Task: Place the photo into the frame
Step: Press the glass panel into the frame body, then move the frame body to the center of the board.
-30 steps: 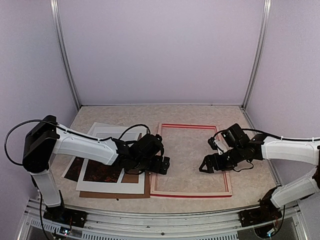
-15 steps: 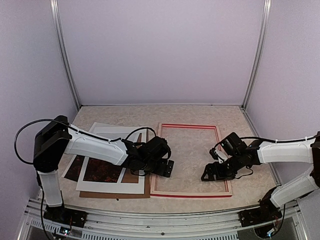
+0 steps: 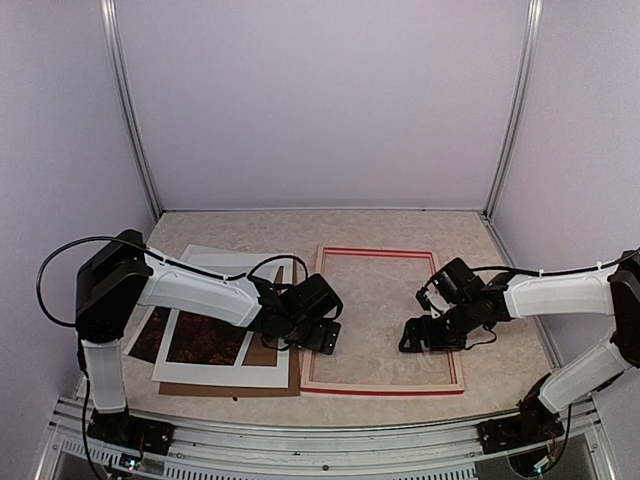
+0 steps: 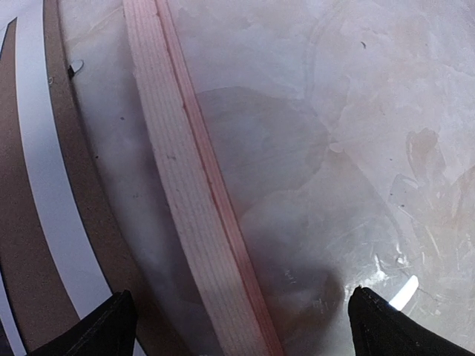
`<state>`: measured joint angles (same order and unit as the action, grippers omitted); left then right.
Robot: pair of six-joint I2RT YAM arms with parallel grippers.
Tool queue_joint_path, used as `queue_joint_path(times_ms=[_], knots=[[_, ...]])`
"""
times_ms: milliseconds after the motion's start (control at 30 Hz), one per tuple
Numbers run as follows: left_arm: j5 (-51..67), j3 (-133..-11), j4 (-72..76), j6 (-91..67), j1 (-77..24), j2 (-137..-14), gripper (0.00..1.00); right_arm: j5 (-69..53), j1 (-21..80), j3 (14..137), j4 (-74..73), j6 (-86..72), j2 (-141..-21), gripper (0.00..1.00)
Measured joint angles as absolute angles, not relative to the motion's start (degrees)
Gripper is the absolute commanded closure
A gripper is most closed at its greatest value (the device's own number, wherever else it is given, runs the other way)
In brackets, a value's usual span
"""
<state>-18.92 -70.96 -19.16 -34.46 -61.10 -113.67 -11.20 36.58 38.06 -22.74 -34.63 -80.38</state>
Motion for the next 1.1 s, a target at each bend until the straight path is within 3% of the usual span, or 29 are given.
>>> queue_joint_path(times_ms=[233,633,833,1100], knots=[[-21.69,-71.77,-21.65,-34.44,-60.75,-114.02,0.01,-8.03,36.58,40.99,-26.96,-34.22,-81.28,0.09],[-17.41,-68.9,-19.59,-34.85,-58.28,-109.84,0.02,-0.8,33.17,43.64,-36.23,-36.75,-69.41,0.1],[-14.48,-66.13,-18.17,-35.77,-55.09,-103.61,0.02,0.05,24.18,42.87,-36.86,-35.2,-71.48,0.19],[-14.17,-62.61,-17.28,-35.77,-48.6,-94.54,0.02,-3.05,20.1,42.72,-31.18,-30.74,-78.96,0.28]])
